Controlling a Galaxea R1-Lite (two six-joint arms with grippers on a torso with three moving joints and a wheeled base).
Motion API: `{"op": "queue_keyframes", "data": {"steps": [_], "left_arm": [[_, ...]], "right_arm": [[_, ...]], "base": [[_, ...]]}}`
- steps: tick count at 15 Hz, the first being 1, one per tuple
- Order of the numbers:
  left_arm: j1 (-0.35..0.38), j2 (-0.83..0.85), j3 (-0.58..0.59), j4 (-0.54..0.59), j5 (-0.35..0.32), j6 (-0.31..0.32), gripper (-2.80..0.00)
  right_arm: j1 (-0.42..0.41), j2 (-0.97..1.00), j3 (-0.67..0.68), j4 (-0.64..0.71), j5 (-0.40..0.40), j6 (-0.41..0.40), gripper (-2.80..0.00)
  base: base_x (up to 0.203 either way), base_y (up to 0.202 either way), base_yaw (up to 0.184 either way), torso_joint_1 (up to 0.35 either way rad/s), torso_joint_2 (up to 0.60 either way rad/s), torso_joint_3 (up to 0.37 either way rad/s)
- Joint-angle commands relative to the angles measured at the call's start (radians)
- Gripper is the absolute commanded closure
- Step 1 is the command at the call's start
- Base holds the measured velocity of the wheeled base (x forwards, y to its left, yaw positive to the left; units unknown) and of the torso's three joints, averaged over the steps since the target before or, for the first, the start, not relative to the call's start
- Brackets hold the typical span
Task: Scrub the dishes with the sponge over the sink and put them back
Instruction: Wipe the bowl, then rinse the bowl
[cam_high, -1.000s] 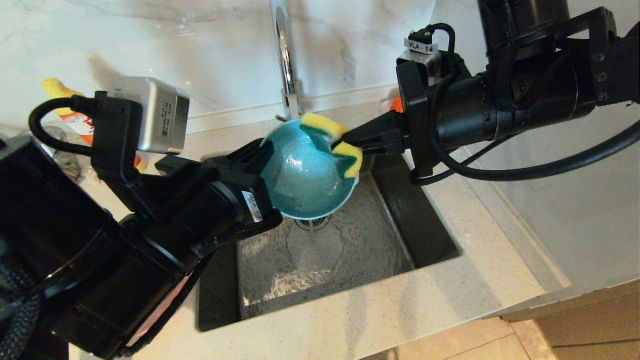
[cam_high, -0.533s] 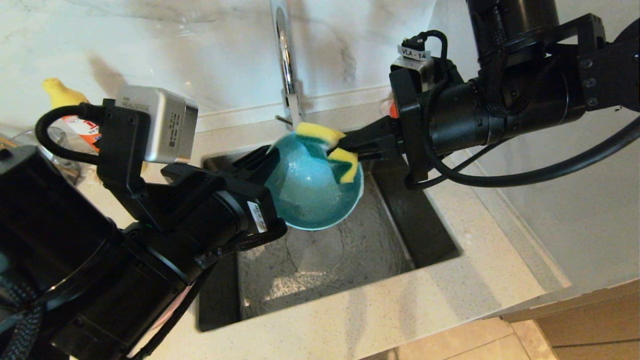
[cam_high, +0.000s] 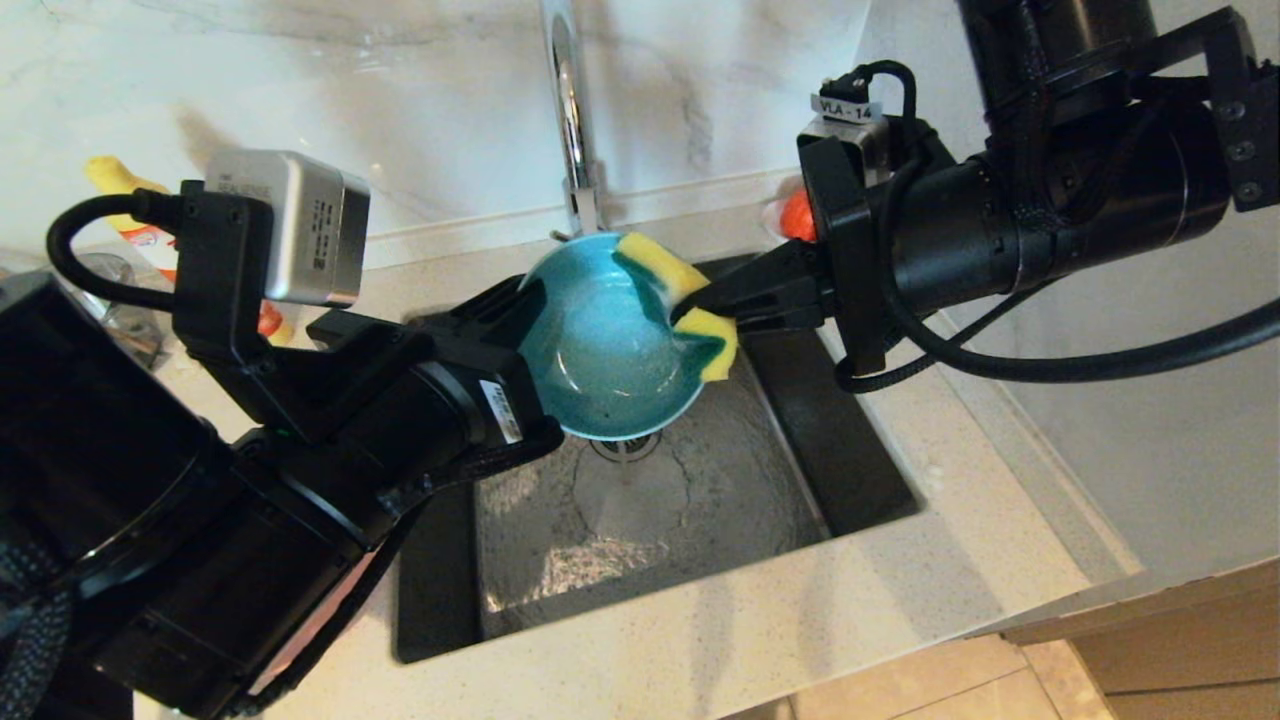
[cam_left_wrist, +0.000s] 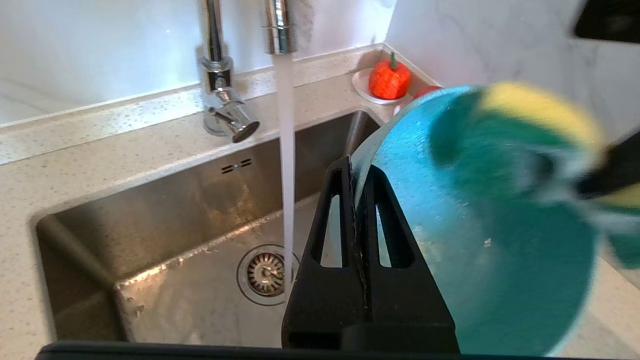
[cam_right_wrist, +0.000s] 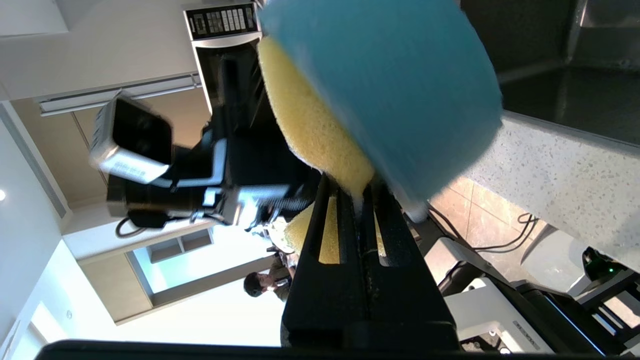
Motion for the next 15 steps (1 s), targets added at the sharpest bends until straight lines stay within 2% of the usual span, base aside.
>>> {"op": "queue_keyframes", "data": {"steps": [1, 3, 5, 9, 12, 15], "left_arm": [[0.022, 0.004, 0.000, -0.004, 0.004, 0.000, 0.00], [0.045, 0.017, 0.006, -0.006, 0.003, -0.009, 0.00], [0.077, 0.043, 0.018, -0.005, 0.003, -0.053, 0.00], [0.125, 0.073, 0.029, -0.001, 0.005, -0.060, 0.00], [0.144, 0.139, 0.041, 0.001, 0.041, -0.129, 0.00], [0.151, 0.204, 0.062, 0.009, 0.056, -0.191, 0.00]], "right_arm": [[0.000, -0.049, 0.007, 0.005, 0.003, 0.003, 0.00], [0.000, -0.071, 0.014, 0.015, 0.003, 0.002, 0.00], [0.001, -0.108, 0.025, 0.022, 0.003, -0.008, 0.00], [0.002, -0.157, 0.028, 0.030, 0.003, -0.009, 0.00], [-0.013, -0.210, 0.048, 0.033, 0.003, -0.009, 0.00], [-0.076, -0.255, 0.102, 0.032, 0.003, -0.011, 0.00]], "base": [[0.000, 0.000, 0.000, 0.000, 0.00, 0.000], [0.000, 0.000, 0.000, 0.000, 0.00, 0.000], [0.000, 0.000, 0.000, 0.000, 0.00, 0.000], [0.000, 0.000, 0.000, 0.000, 0.00, 0.000], [0.000, 0.000, 0.000, 0.000, 0.00, 0.000], [0.000, 0.000, 0.000, 0.000, 0.00, 0.000]]}}
